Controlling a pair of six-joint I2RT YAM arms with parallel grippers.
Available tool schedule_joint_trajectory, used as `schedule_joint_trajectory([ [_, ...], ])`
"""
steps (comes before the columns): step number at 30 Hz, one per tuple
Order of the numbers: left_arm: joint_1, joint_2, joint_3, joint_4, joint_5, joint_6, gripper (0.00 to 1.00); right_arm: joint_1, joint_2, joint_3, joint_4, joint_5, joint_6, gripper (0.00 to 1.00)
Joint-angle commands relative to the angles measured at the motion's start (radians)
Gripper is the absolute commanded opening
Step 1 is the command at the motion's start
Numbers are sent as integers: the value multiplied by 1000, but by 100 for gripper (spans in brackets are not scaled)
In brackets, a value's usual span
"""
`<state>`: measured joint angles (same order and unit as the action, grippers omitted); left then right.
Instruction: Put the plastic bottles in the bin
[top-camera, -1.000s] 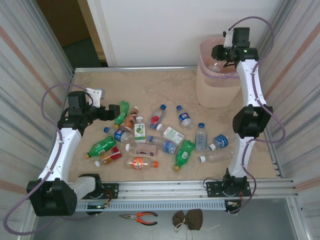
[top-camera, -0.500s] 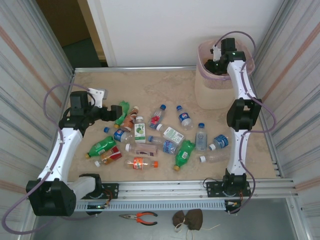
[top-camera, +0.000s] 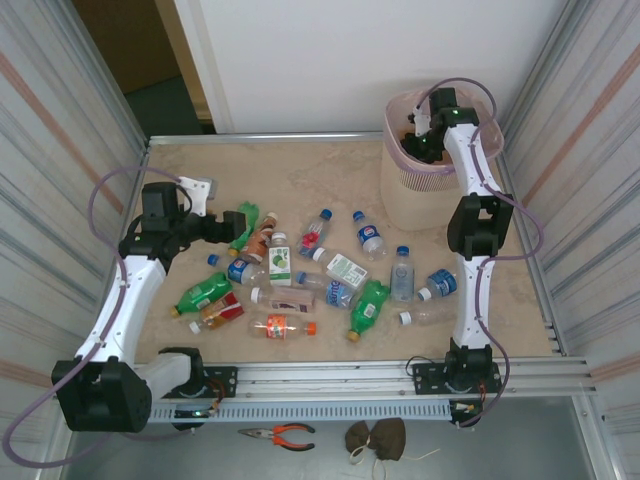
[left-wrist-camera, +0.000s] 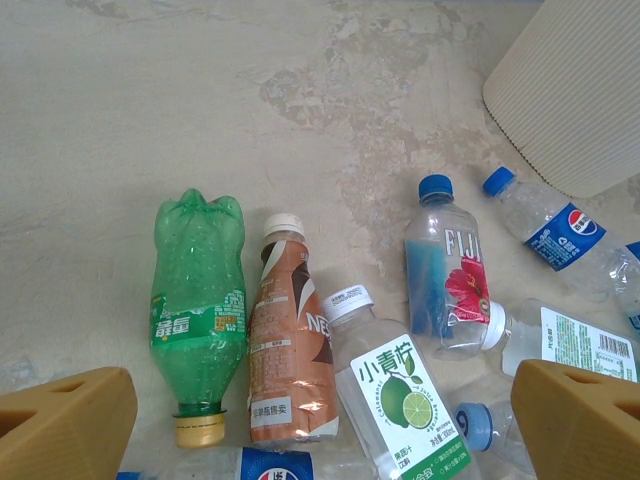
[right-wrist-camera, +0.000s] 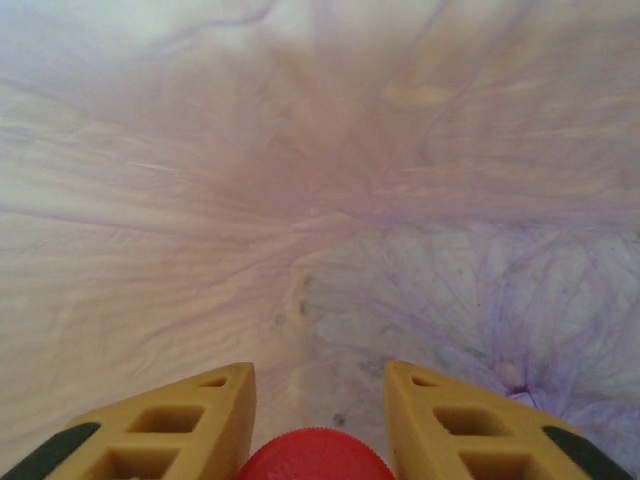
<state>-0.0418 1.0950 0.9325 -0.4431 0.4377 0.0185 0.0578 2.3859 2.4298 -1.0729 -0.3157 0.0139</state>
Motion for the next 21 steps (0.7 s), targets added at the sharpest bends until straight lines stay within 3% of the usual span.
schedule_joint_trajectory([
  [1, -6, 3, 6, -4, 6, -1, 96, 7, 5, 53, -37, -32, 1, 51],
  [7, -7, 11, 8, -5, 10, -3, 96, 0, -41, 61, -25, -16, 36, 61],
  [21, -13, 100, 58, -64, -38, -12, 94, -57, -232, 57, 9, -17, 159, 67],
])
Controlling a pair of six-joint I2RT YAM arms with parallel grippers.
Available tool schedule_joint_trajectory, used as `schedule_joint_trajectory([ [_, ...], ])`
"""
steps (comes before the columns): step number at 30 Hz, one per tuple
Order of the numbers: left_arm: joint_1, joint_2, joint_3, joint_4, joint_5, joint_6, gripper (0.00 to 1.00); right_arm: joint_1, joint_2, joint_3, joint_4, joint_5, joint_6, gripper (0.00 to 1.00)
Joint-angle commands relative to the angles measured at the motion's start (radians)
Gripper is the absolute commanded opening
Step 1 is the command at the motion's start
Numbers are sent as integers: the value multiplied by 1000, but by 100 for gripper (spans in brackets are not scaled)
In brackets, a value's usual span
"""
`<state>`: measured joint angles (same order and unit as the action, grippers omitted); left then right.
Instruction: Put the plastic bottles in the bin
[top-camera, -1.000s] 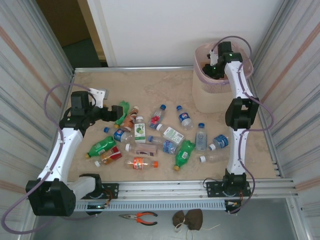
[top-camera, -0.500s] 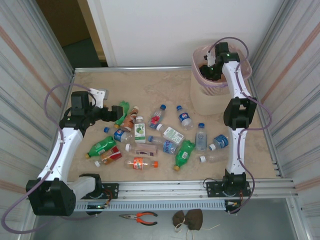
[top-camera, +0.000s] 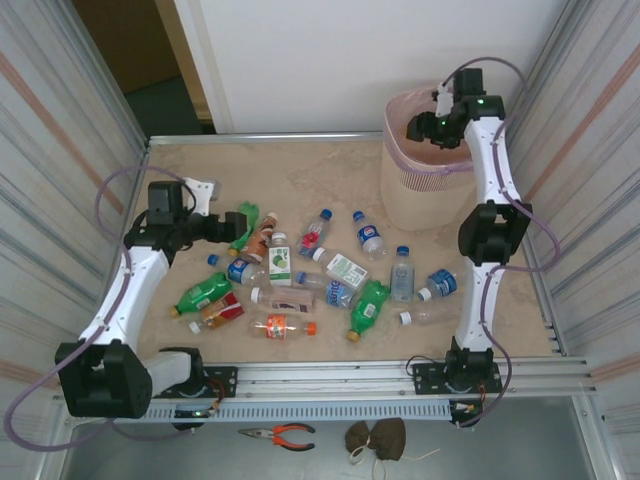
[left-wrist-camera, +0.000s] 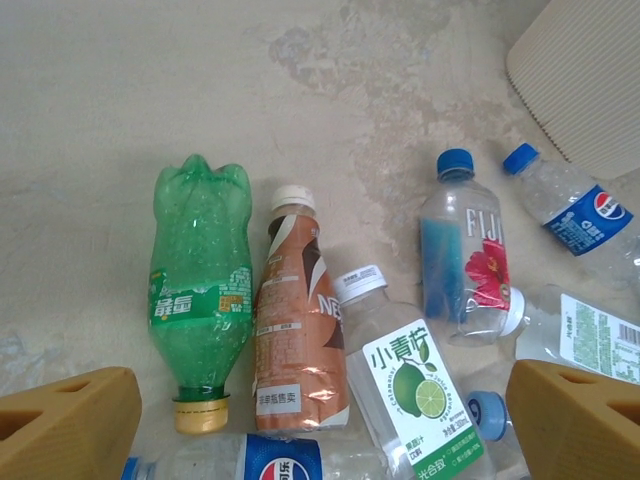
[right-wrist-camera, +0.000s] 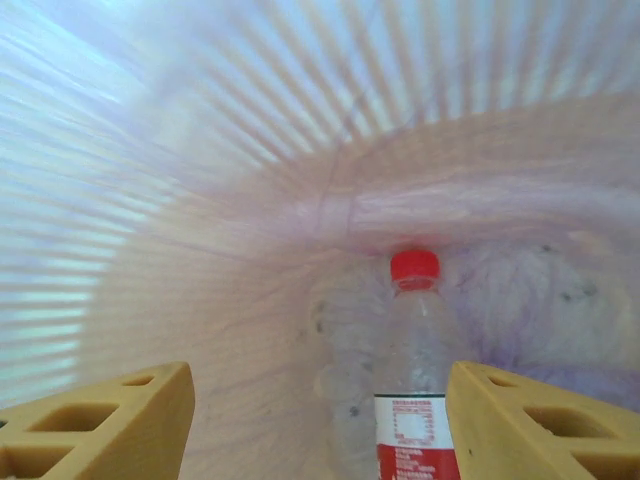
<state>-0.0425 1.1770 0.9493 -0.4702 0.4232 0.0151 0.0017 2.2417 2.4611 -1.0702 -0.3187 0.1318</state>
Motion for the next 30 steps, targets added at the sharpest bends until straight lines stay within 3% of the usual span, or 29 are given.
schedule_joint_trajectory([
  [1, -16, 35, 52, -52, -43, -13, 94, 1, -104, 26, 4, -16, 43, 67],
  [9, -42, 241, 160, -184, -164, -39, 90, 1, -258, 11, -26, -5, 72, 68],
  [15, -48, 393, 230, -193, -265, -50, 87, 4, -432, -146, 31, -35, 92, 68],
  [30, -48, 668, 367, -184, -228, -20, 80, 4, -731, -523, 102, -17, 60, 72],
])
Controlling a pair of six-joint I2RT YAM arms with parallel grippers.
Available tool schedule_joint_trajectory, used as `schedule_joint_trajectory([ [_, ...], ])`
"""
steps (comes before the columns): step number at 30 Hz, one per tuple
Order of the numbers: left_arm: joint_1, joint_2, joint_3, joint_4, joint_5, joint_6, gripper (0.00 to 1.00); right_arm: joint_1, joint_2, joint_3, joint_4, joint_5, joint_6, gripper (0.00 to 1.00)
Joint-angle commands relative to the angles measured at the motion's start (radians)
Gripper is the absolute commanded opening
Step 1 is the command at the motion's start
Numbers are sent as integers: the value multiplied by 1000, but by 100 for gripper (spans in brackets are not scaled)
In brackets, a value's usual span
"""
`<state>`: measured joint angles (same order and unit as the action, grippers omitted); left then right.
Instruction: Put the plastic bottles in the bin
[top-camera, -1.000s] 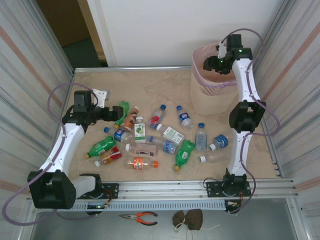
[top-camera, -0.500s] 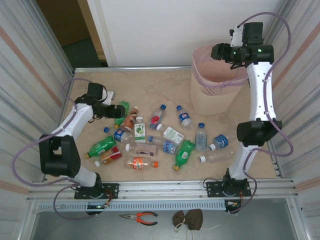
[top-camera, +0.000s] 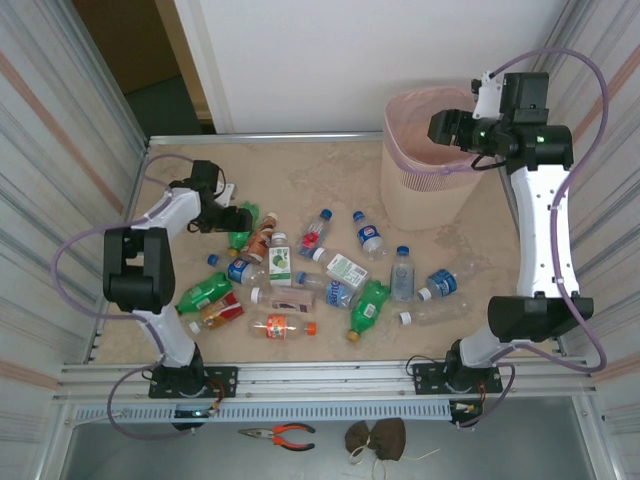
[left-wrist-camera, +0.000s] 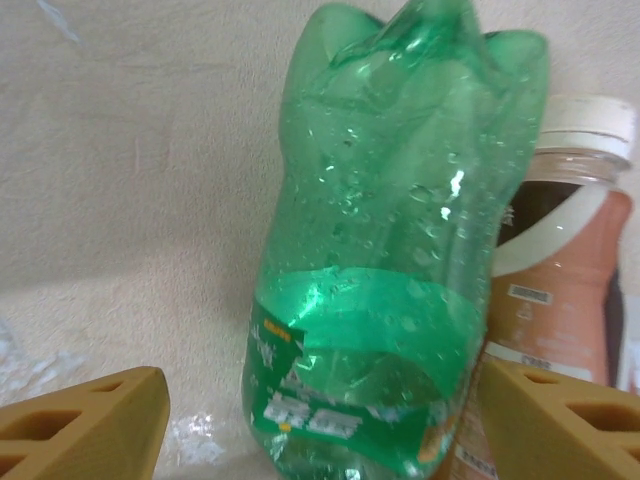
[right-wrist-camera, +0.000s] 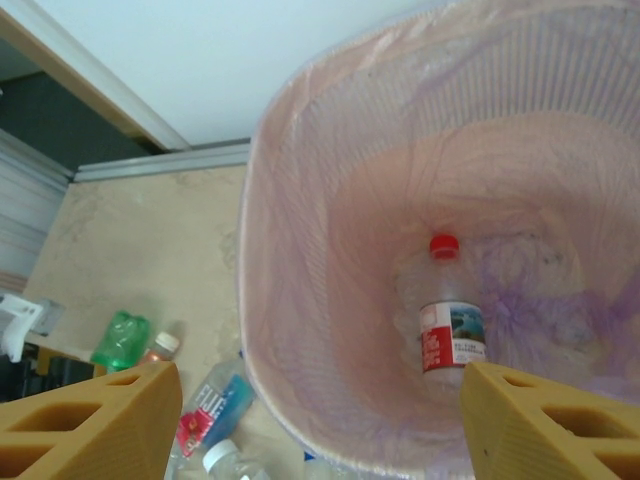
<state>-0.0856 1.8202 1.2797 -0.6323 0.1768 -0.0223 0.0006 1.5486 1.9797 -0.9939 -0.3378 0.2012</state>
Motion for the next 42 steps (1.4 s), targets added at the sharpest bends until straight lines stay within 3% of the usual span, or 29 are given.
schedule_joint_trajectory([
  [1, -5, 39, 42, -20, 22, 18, 79, 5, -47, -58, 31, 2, -7, 72],
  [15, 2, 143, 90, -13, 32, 6, 65, 7, -117, -188, 68, 9, 27, 72],
  [25, 9, 31, 77, 16, 34, 9, 56, 47, -160, -241, 113, 16, 78, 72],
  [31, 9, -91, 109, 13, 107, 32, 55, 120, -190, -282, 177, 14, 129, 72],
  [42, -19, -356, 96, 162, 378, 43, 53, 316, -270, -416, 443, -47, 171, 71],
])
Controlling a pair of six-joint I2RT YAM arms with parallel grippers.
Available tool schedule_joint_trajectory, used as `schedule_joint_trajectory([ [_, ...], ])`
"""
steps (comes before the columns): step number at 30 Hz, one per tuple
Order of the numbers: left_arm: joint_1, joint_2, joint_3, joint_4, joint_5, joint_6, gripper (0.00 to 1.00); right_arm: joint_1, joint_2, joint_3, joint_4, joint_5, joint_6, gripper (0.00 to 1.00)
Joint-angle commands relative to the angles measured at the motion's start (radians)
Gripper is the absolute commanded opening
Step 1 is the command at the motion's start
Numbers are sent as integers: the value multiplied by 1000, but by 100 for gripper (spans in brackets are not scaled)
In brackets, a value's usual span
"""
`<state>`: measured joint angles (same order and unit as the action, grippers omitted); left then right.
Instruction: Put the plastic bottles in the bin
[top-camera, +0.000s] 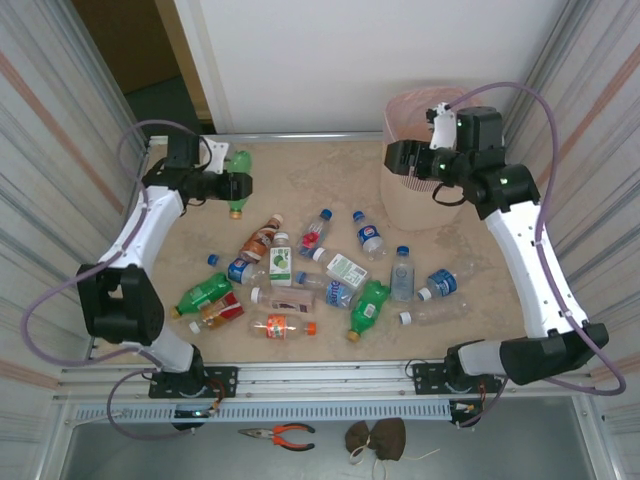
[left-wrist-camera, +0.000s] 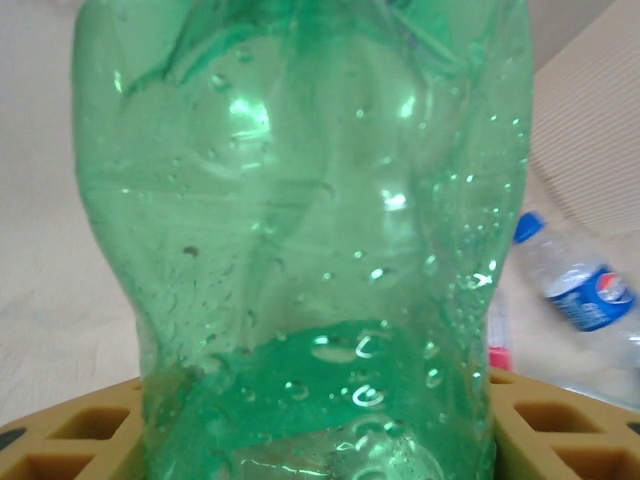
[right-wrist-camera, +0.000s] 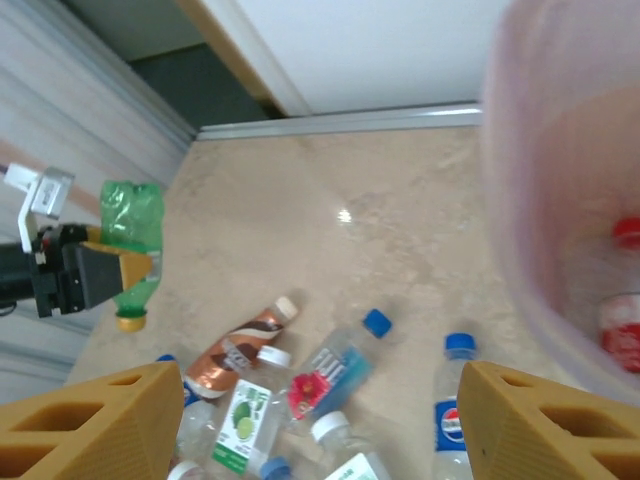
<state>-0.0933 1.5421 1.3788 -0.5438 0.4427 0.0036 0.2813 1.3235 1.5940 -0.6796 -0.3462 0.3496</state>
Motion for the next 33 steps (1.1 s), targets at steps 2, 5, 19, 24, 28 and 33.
schedule_joint_trajectory([
  [2, -13, -125, -20, 120, 198, 10, 52, 67, -64, -60, 195, -62, 24, 71],
  [5, -20, -186, -56, 222, 313, -20, 52, 102, -87, -92, 276, -96, 28, 76],
  [19, -239, -339, -87, 433, 471, -37, 50, 296, -123, -179, 615, -249, -41, 77],
  [24, -315, -343, -77, 451, 445, -38, 50, 355, -102, -157, 637, -227, -38, 79],
  [28, -369, -352, -75, 447, 398, -16, 50, 394, -79, -133, 626, -174, -31, 80],
  [33, -401, -351, -79, 459, 366, -15, 50, 424, -52, -118, 633, -156, -15, 80],
])
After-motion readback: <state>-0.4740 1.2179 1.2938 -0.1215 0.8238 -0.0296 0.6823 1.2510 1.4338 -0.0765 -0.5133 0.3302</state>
